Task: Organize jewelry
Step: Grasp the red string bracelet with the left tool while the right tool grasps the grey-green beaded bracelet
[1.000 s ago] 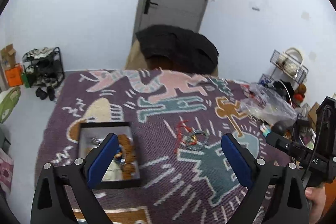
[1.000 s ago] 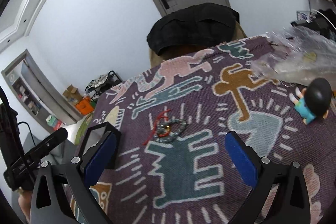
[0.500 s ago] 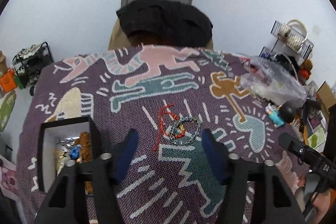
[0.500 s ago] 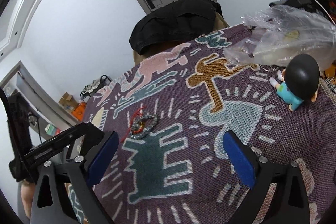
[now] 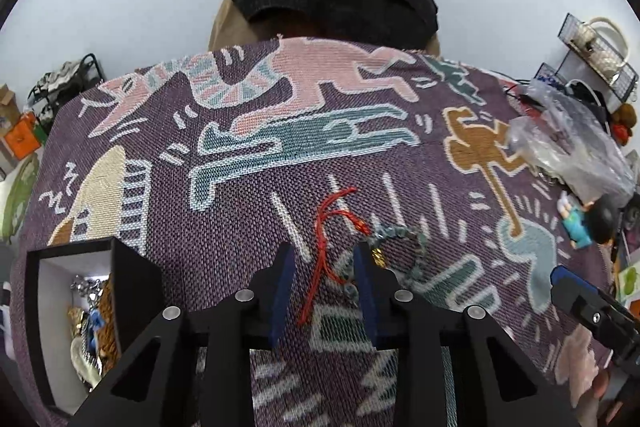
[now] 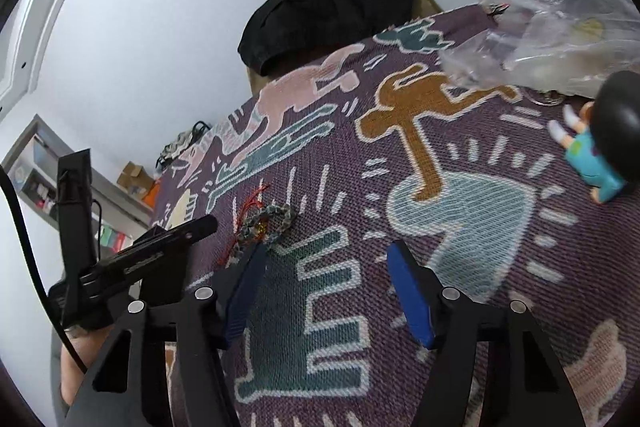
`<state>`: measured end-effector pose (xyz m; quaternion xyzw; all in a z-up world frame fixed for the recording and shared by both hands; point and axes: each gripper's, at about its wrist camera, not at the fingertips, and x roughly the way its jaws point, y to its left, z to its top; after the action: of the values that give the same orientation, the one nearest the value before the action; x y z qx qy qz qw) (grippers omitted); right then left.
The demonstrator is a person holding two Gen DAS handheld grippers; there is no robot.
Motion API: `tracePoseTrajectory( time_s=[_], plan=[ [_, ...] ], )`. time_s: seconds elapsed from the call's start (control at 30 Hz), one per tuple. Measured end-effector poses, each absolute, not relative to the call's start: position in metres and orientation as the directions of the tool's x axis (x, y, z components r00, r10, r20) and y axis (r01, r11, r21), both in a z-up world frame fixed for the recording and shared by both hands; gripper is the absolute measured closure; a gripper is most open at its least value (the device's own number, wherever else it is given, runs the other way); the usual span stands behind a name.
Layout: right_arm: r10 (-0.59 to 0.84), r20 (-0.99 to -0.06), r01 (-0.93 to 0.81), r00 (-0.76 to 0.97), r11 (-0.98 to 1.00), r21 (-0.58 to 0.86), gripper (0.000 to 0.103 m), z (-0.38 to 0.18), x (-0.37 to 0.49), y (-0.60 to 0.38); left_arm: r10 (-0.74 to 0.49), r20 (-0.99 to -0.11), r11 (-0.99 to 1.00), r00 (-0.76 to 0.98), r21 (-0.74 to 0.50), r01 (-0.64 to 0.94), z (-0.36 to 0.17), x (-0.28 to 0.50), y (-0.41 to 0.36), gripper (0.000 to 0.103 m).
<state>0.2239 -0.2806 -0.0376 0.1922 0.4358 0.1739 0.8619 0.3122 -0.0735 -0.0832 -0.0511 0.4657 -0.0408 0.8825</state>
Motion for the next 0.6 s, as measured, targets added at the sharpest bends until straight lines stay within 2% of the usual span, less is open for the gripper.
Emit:
tracePoseTrajectory(
  time_s=[0.13, 0.37, 0.43, 0.5, 0.6],
  plan=[
    [0.476, -0.7, -0.134, 0.532, 0.864, 0.485, 0.05, -0.043, 0.235, -0.27, -0.107, -0.831, 0.993, 0.546, -0.122, 0.01, -0.094, 0.323, -0.073, 0.074],
    [0.473, -0.724, -0.128, 0.502, 0.869, 0.478, 0.05, -0.051, 0.25, -0.259, -0.094, -0.847, 0.995, 0.522, -0.104, 0.011, -0.112, 0.333, -0.074, 0.075],
    [0.472, -0.728, -0.126, 0.497, 0.869, 0.478, 0.05, -0.052, 0.253, -0.257, -0.078, -0.847, 0.996, 0.526, -0.085, 0.012, -0.112, 0.334, -0.077, 0.079],
    [0.473, -0.73, -0.124, 0.493, 0.869, 0.479, 0.05, -0.053, 0.254, -0.256, -0.081, -0.843, 0.997, 0.532, -0.077, 0.03, -0.113, 0.334, -0.081, 0.098],
    [0.465, -0.738, -0.125, 0.489, 0.875, 0.468, 0.05, -0.053, 0.256, -0.254, -0.115, -0.837, 0.993, 0.536, -0.103, 0.052, -0.113, 0.332, -0.081, 0.098]
  ],
)
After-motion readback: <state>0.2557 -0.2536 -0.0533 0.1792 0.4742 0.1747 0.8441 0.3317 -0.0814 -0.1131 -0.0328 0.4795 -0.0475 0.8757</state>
